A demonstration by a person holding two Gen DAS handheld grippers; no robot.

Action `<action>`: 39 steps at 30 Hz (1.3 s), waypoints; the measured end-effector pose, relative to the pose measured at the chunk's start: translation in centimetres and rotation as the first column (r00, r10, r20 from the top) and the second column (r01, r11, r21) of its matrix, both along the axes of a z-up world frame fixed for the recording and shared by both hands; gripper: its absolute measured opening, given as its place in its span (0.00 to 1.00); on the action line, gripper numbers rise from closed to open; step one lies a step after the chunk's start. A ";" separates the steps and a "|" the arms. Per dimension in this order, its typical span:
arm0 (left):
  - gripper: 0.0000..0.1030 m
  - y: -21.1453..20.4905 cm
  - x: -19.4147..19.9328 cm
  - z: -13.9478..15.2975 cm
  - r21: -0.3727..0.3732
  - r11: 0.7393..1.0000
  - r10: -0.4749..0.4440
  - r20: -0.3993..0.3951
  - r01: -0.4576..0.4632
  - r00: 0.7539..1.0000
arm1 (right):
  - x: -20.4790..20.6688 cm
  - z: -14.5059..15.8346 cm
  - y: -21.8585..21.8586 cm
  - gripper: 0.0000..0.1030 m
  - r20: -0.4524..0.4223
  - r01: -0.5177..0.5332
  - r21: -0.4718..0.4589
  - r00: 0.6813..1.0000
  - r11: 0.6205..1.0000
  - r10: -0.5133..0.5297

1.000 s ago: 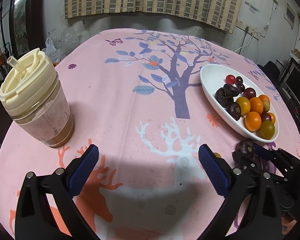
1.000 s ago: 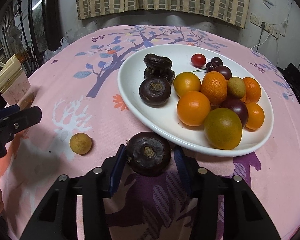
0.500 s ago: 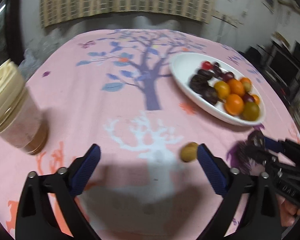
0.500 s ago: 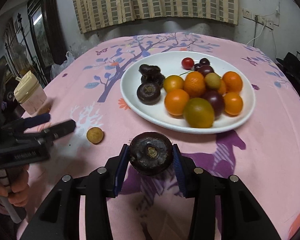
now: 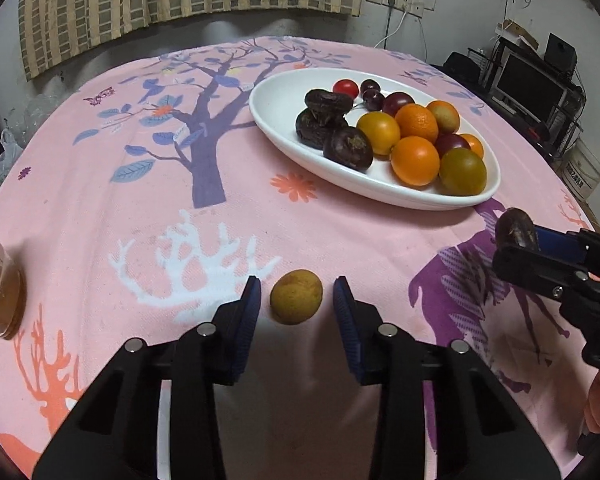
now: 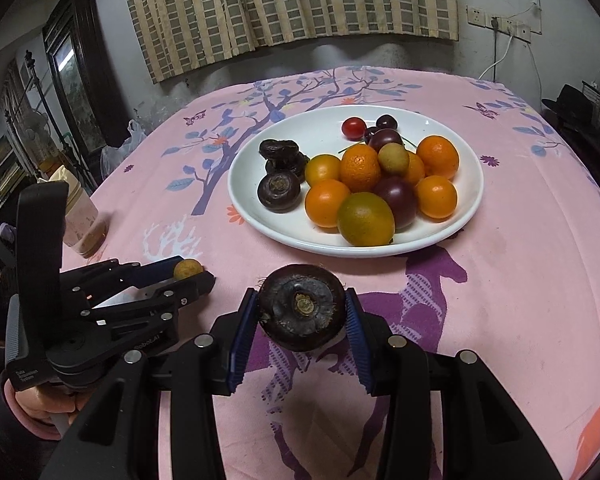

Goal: Organize fruits
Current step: 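Grasp a yellow fruit with the left tool while the right tool grasps a mangosteen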

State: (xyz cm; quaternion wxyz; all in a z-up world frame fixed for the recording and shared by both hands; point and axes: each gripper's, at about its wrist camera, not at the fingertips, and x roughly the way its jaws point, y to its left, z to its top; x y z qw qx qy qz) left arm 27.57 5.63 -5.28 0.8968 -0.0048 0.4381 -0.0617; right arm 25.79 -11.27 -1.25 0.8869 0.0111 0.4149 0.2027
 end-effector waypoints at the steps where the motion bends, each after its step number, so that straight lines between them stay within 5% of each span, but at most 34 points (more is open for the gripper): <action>1: 0.35 0.0 0.0 0.0 0.000 1.000 -0.002 -0.001 0.002 1.000 | 0.1 0.0 0.0 0.42 0.000 0.003 -0.001 1.000 1.000 -0.003; 5: 0.24 -0.3 -0.2 0.0 0.020 1.000 -0.001 -0.002 0.001 1.000 | 0.1 -0.1 0.0 0.42 -0.005 0.008 -0.006 1.000 1.000 -0.008; 14: 0.24 -1.3 -1.7 0.5 0.048 0.999 -0.002 0.012 0.002 1.000 | -0.4 -0.4 0.3 0.42 -0.002 -0.003 -0.020 1.000 1.000 0.003; 21: 0.24 -2.3 -3.5 5.9 -0.093 0.993 -0.065 0.097 0.074 0.993 | -1.3 2.9 -1.9 0.42 0.084 -0.001 0.094 0.996 0.996 -0.007; 28: 0.24 -4.1 4.6 10.7 -0.074 0.994 -0.069 0.175 0.083 0.982 | 5.9 6.3 -3.9 0.42 0.169 0.094 0.143 0.979 0.985 -0.118; 33: 0.24 -4.0 12.9 8.7 -0.091 0.995 -0.023 0.111 0.034 0.994 | 12.5 4.6 -3.4 0.42 0.143 0.135 0.091 0.979 0.987 -0.147; 39: 0.29 -3.9 16.8 6.6 -0.054 0.999 0.001 0.091 0.004 0.996 | 15.6 3.0 -2.6 0.43 0.134 0.115 0.053 0.984 0.992 -0.122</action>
